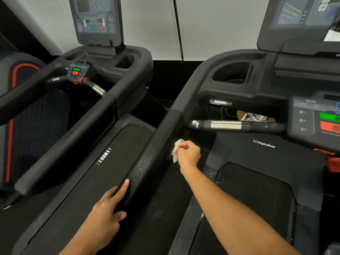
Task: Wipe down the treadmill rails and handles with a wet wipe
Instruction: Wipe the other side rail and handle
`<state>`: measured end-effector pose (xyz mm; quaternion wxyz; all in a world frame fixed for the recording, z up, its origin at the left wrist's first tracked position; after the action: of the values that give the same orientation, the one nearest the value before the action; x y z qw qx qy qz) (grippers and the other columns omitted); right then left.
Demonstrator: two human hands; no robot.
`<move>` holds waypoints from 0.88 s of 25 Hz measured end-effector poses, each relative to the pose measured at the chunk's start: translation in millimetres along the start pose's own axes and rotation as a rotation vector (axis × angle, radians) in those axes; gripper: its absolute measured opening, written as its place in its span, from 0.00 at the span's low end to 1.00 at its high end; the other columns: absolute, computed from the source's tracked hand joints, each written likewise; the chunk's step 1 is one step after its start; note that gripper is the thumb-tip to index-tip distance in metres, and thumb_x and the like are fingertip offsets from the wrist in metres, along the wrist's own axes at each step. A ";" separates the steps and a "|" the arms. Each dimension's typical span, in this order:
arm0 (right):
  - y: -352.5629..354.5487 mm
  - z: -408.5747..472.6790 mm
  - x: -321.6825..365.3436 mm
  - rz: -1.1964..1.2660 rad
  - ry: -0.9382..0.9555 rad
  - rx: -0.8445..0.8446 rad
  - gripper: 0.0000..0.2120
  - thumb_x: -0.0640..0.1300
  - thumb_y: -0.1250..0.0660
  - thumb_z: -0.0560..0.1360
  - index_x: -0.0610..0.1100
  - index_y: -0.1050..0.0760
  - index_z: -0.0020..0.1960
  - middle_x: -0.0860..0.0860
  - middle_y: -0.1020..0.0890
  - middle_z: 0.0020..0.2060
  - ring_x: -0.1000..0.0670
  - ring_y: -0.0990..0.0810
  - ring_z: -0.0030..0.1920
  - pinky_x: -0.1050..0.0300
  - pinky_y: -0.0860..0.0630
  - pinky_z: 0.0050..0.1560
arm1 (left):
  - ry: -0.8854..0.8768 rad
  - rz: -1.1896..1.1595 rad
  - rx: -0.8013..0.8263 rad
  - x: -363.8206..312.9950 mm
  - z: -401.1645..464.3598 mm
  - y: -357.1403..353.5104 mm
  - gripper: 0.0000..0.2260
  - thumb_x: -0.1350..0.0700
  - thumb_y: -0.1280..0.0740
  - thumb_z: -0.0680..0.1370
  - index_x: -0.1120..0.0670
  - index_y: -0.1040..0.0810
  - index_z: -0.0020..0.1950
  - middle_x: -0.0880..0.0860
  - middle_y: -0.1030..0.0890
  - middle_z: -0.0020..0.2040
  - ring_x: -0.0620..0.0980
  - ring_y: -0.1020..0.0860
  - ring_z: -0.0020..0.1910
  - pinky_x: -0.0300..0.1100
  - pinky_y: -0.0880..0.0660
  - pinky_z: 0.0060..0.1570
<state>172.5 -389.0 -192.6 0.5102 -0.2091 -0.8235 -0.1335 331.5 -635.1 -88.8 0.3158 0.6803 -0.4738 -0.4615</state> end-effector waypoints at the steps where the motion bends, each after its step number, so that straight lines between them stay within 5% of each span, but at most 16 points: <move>1: 0.4 12.5 8.7 0.021 -0.033 -0.045 0.19 0.27 0.32 0.69 0.52 0.21 0.39 0.51 0.17 0.42 0.46 0.20 0.53 0.57 0.19 0.45 | -0.001 -0.003 -0.004 -0.5 0.0 -0.4 0.45 0.59 0.32 0.78 0.19 0.59 0.68 0.42 0.43 0.78 0.50 0.34 0.73 0.48 0.32 0.70; 5: -1.8 8.0 14.4 0.083 0.014 -0.078 0.18 0.31 0.30 0.73 0.55 0.19 0.45 0.53 0.16 0.42 0.52 0.17 0.48 0.55 0.17 0.50 | 0.000 -0.010 -0.009 1.7 0.2 -2.5 0.45 0.59 0.32 0.78 0.18 0.59 0.68 0.42 0.44 0.78 0.50 0.37 0.74 0.50 0.33 0.71; 10: 16.9 -46.9 -24.4 -0.012 0.141 0.333 0.22 0.33 0.27 0.72 0.63 0.16 0.39 0.58 0.14 0.43 0.54 0.14 0.46 0.62 0.19 0.48 | -0.012 0.012 -0.002 1.6 0.7 -0.1 0.45 0.58 0.32 0.78 0.19 0.60 0.68 0.42 0.43 0.78 0.49 0.35 0.73 0.47 0.33 0.70; 14: 8.8 -6.0 4.6 0.558 -0.210 0.110 0.14 0.26 0.31 0.73 0.43 0.16 0.49 0.45 0.15 0.46 0.48 0.14 0.46 0.59 0.17 0.45 | -0.004 0.008 -0.001 -2.4 -1.4 0.6 0.45 0.58 0.32 0.78 0.20 0.60 0.69 0.42 0.44 0.78 0.49 0.35 0.73 0.48 0.33 0.70; 19: -4.7 -15.1 -5.2 0.349 -0.063 0.189 0.09 0.49 0.23 0.70 0.51 0.14 0.50 0.57 0.14 0.45 0.60 0.16 0.45 0.73 0.25 0.38 | -0.011 0.008 -0.008 -0.4 0.3 1.3 0.44 0.58 0.31 0.78 0.22 0.59 0.70 0.42 0.43 0.78 0.49 0.34 0.72 0.48 0.33 0.70; 22: -7.2 -3.1 3.7 0.363 -0.107 -0.010 0.02 0.45 0.24 0.71 0.51 0.15 0.43 0.52 0.14 0.42 0.54 0.16 0.42 0.63 0.21 0.42 | -0.017 0.006 -0.003 -0.2 -0.5 1.3 0.44 0.58 0.32 0.78 0.23 0.59 0.71 0.42 0.43 0.78 0.48 0.36 0.74 0.47 0.34 0.71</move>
<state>170.0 -395.9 -187.9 0.4805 -0.3634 -0.7975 -0.0322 331.5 -635.3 -87.4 0.3143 0.6742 -0.4780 -0.4672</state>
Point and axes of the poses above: each hand's wrist, its own z-axis towards the middle knuckle, its own y-axis out of the back of the hand, x = y × z, the point moved 3 cm from there along z, towards the middle knuckle
